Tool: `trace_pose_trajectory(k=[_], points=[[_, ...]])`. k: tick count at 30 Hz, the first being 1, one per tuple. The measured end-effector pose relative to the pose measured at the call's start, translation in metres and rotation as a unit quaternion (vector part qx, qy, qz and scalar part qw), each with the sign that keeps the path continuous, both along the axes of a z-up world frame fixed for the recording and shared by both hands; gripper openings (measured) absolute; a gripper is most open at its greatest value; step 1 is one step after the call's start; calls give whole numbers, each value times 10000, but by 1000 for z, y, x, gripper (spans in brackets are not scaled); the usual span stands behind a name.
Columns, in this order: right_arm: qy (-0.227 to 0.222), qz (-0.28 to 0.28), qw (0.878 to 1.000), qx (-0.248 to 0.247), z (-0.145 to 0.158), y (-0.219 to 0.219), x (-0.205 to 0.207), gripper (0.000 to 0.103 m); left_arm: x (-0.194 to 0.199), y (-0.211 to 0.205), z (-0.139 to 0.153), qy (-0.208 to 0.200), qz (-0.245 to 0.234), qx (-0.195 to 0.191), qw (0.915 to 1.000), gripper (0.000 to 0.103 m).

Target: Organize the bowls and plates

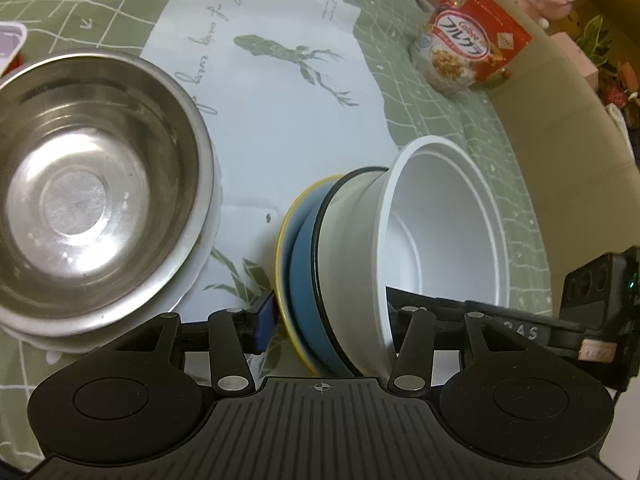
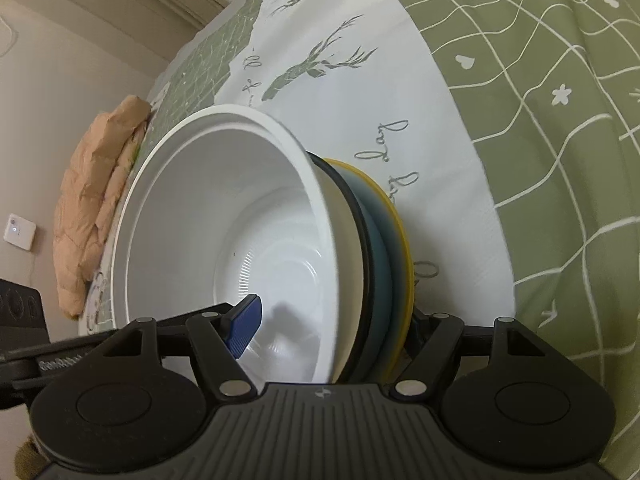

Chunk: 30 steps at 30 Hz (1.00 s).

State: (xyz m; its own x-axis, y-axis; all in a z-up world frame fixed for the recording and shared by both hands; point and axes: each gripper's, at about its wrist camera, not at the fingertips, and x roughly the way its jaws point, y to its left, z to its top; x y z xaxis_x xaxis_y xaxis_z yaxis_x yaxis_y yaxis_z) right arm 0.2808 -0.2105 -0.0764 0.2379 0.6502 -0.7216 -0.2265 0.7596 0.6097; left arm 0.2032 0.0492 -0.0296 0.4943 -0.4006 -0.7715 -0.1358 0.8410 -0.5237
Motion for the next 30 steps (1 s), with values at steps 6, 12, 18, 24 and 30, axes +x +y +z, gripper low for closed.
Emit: trace_pose_trajectory(k=[6,12,18,24,30], points=[[-355,-204,9976,-566,15,3,8,72,22,-7,10,61,-213,190,9996,58],[-839,-464,9892,-1111,16,10,-3,72,34,-9,6,44,-470,335,9983,61],[-870,-856,9887,-876,9,5,-14,73,37,-13,-2,13,-514,359,9980,61],[-698,-744,9930,-603,-3,-8,-12,80,35,-18,-2,26,-485,510,9975,59],[-713,-572,9956,-202,-10,-14,-12,94,40,-14,0,202,-408,418,9981,57]])
